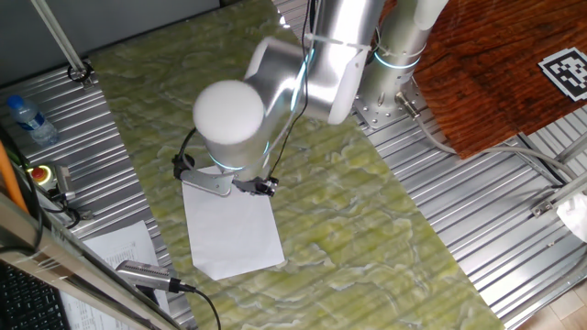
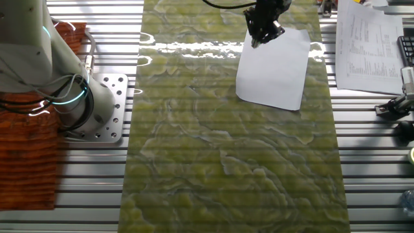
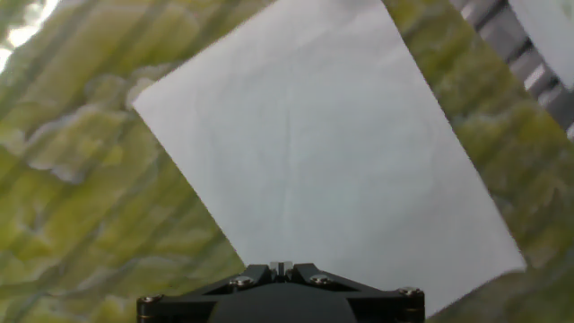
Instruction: Flip over and spread out the paper that is laid flat on the table
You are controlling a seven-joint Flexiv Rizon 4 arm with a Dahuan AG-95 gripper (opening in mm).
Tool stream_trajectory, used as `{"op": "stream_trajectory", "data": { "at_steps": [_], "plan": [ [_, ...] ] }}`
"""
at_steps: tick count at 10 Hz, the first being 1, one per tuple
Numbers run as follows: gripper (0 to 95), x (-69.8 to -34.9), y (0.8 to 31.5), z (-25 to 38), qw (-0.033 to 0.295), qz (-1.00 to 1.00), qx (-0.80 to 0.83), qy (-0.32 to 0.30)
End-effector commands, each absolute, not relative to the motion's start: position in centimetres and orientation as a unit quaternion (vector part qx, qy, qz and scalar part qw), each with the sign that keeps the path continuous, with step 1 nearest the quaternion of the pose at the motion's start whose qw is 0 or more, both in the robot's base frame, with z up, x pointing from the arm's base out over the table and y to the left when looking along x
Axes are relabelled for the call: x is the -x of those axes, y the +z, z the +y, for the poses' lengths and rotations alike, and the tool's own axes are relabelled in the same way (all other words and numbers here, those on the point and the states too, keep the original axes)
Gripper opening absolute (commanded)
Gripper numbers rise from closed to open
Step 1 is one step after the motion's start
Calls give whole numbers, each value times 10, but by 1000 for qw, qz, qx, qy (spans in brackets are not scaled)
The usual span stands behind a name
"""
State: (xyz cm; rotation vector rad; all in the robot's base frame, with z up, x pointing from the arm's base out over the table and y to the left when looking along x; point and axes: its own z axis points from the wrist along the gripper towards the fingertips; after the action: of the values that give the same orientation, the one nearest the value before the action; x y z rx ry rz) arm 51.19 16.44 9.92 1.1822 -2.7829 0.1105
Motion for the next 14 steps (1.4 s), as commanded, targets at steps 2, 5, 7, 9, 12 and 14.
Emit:
{"op": "stream_trajectory", "data": {
  "at_steps": [2,5,7,9,12,14],
  "plan": [
    [0,-553,94,186,-4,-899,-437,-4],
    [0,-570,87,194,-13,-887,-462,-9],
    [0,-580,82,196,-19,-882,-471,-18],
    [0,-580,82,196,-18,-871,-490,-17],
    [0,-580,82,196,-11,-855,-519,-5],
    [0,-584,83,198,-20,-844,-536,-16]
  ]
}}
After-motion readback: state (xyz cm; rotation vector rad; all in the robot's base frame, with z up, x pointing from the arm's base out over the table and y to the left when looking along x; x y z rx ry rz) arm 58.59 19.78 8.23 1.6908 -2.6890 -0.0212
